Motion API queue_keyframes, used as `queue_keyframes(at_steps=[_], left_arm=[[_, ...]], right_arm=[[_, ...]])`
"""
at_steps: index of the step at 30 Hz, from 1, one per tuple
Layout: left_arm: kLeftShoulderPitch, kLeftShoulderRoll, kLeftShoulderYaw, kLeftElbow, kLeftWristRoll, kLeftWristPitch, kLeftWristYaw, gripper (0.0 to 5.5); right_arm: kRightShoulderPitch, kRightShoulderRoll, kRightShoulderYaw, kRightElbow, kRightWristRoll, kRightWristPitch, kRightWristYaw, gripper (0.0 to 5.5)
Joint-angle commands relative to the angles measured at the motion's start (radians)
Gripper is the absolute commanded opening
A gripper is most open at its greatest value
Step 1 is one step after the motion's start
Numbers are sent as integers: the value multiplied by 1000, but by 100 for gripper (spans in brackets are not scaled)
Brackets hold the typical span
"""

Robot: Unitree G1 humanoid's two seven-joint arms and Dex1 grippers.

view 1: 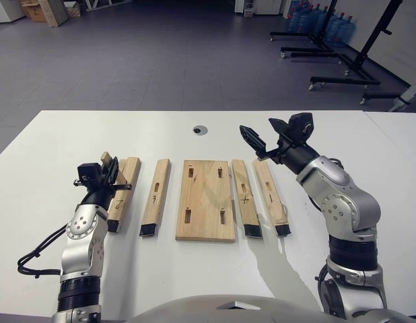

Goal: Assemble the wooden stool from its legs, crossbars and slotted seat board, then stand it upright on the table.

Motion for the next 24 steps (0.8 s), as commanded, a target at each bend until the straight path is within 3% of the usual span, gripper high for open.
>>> queue_keyframes(at_steps=[1, 24], left_arm=[[113, -17, -31, 119, 48, 76, 3, 39], [145, -33, -45, 224, 112, -16, 40, 39]], right_arm=[[-20, -6, 0, -3, -7, -3, 1, 538], [-19, 3, 7, -5, -9, -6, -6, 538]])
